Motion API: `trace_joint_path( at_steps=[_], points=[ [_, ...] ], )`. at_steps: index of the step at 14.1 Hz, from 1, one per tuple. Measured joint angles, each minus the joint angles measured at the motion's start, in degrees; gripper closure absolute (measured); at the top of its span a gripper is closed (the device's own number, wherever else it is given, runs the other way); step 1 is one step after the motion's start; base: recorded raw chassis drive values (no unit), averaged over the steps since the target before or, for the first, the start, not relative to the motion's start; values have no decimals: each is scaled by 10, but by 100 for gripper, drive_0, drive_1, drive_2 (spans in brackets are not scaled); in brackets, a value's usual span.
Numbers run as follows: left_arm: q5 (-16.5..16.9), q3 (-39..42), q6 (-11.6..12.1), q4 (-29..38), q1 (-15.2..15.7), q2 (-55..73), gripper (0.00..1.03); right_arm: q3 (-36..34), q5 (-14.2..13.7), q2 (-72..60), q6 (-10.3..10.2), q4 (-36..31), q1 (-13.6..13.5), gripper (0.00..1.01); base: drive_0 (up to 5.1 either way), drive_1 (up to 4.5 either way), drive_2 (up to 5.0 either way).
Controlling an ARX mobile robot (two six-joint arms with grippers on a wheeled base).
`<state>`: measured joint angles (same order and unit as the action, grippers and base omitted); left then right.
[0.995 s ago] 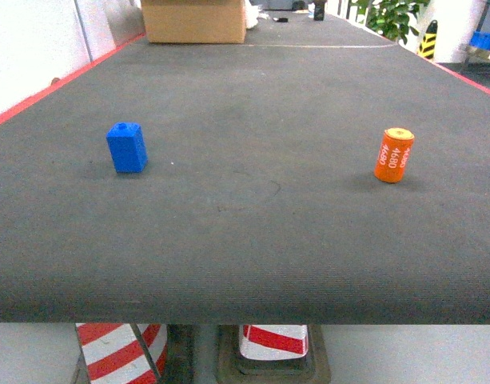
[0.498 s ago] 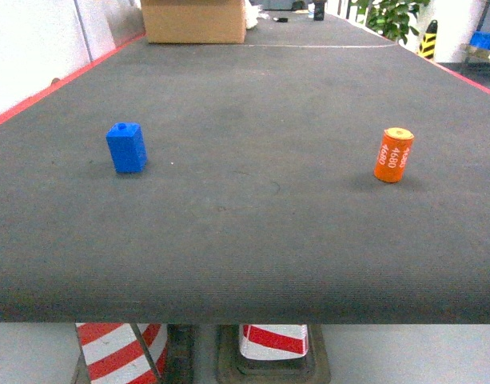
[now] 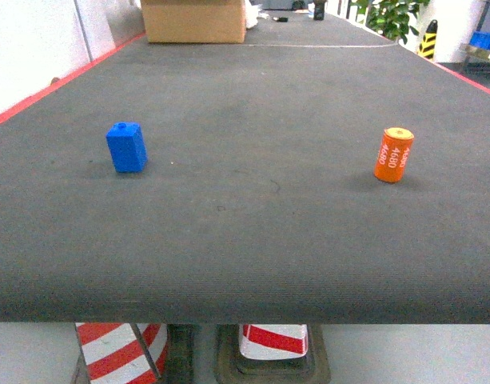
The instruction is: Sort blue parts and orange caps into right shelf containers
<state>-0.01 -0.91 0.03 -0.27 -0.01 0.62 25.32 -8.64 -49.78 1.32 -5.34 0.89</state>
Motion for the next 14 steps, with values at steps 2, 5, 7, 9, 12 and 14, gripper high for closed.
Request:
trace_joint_path(
  at_steps=[2,5,7,9,12,14],
  points=[
    [0,0,0,0,0,0,5,54,66,-114,-17,-27,14,3,0,0,0],
    [0,0,0,0,0,0,5,125,95,-254,-27,-61,-5,3,0,0,0],
    [0,0,0,0,0,0,5,196,118,-346,-33,-62,-6,3,0,0,0],
    [0,0,0,0,0,0,5,243,141,-407,-39,-59,-5,3,0,0,0],
    [0,0,0,0,0,0,5,243,145,-405,-43,-59,-5,3,0,0,0],
    [0,0,0,0,0,0,5,243,127,-405,-40,-58,-7,3,0,0,0]
  ],
)
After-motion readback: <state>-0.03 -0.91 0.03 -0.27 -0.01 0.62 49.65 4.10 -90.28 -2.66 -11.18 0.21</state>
